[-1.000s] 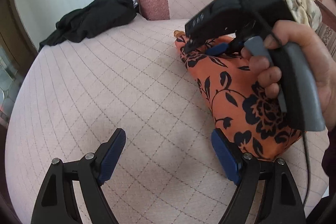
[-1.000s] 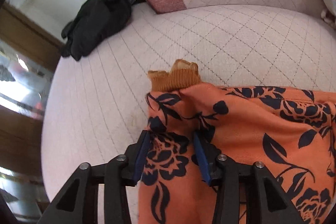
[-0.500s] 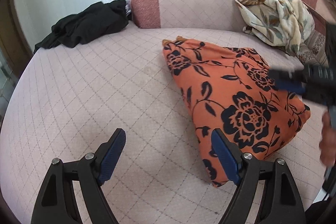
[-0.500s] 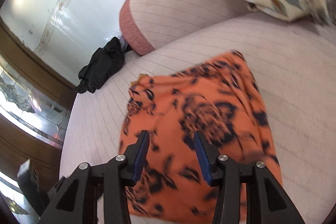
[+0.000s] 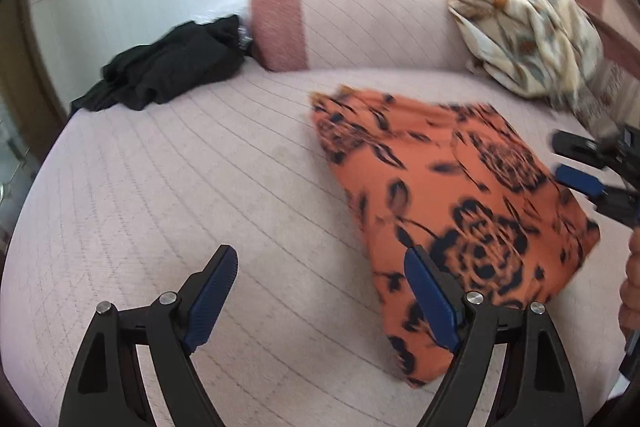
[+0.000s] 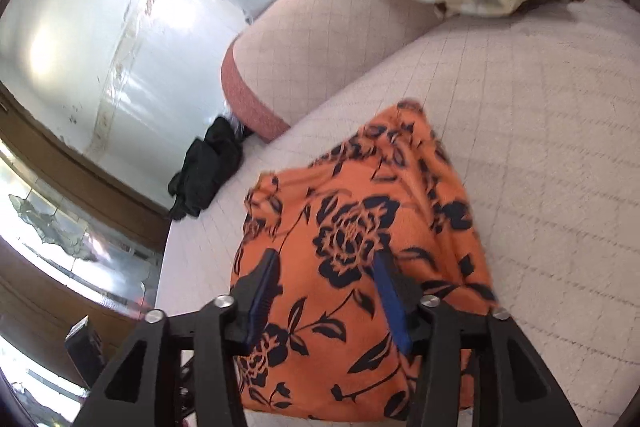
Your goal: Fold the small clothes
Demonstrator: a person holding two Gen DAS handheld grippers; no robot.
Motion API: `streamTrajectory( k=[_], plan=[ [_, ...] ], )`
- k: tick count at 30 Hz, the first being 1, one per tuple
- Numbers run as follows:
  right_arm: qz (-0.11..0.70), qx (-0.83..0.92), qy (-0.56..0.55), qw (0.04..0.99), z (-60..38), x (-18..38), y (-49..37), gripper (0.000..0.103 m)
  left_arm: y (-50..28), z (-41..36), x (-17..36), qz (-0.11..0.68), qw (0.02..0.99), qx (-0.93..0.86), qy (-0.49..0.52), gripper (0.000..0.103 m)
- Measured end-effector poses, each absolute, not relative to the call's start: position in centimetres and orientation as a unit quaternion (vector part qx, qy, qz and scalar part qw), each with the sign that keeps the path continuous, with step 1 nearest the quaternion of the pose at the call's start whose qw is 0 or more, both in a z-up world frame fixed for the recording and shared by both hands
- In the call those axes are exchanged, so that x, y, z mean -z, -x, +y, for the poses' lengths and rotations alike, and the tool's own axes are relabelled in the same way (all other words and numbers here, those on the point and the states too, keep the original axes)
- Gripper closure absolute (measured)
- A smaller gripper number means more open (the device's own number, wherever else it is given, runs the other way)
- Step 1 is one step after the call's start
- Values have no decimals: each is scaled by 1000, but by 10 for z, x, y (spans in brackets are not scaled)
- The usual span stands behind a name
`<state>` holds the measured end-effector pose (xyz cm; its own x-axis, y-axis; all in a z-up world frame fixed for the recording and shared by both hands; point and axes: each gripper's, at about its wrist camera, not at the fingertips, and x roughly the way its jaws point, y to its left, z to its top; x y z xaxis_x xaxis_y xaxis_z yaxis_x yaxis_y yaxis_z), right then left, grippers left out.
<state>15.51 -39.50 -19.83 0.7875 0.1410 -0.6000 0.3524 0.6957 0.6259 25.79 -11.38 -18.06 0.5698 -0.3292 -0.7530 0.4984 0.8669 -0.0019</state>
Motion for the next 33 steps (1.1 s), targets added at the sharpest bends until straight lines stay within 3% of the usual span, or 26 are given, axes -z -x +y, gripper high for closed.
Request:
streamTrajectory(
  k=[8,15,33],
  plan=[
    [294,54,-358,884,-380,180,-147,43,-276,-80,173,375,912,154,-63,17],
    [307,41,-271,911,-341,171,-152,43,-265,-88,164,339,924,154,-91,17],
    [327,54,-211,920,-315,182,-166,43,-265,-84,162,341,925,147,-87,17]
  ],
)
